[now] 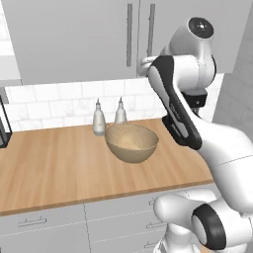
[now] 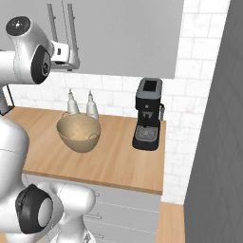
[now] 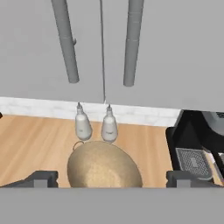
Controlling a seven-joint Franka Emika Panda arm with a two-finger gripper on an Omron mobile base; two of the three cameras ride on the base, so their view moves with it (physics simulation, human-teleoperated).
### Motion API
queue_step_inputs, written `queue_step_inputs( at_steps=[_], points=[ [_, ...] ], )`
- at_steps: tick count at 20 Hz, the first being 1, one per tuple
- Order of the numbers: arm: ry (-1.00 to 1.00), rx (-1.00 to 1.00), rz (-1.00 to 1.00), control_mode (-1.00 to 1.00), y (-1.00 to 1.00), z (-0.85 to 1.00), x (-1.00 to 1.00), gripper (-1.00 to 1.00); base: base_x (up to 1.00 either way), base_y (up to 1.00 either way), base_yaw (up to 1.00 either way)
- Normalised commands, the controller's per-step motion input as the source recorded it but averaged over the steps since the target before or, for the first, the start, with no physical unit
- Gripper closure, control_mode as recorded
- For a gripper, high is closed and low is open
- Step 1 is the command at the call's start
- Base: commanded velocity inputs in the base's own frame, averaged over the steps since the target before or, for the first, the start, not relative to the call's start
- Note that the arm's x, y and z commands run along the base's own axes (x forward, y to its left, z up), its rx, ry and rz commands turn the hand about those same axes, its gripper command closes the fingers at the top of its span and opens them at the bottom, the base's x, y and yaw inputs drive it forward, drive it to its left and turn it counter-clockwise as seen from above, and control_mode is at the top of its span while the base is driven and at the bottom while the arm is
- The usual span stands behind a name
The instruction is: Open the cabinet, pick up the bread from the cabinet and place it in the basket. Then move the basket to the dining counter.
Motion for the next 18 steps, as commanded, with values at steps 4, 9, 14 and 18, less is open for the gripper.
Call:
queue_step_inputs(
  at_steps=[4, 9, 14, 18],
  points=[
    [-0.26, -0.02, -0.08, -1.0, 0.01, 0.84, 0.23, -1.0, 0.0, 0.0, 0.0],
    [-0.14, -0.01, -0.16, -1.0, 0.0, 0.59, 0.31, -1.0, 0.0, 0.0, 0.0],
    [-0.01, 0.0, -0.1, -1.0, 0.0, 0.14, 0.35, -1.0, 0.0, 0.0, 0.0],
    [0.0, 0.0, -0.03, -1.0, -0.01, 0.0, 0.61, -1.0, 0.0, 0.0, 0.0]
  ],
)
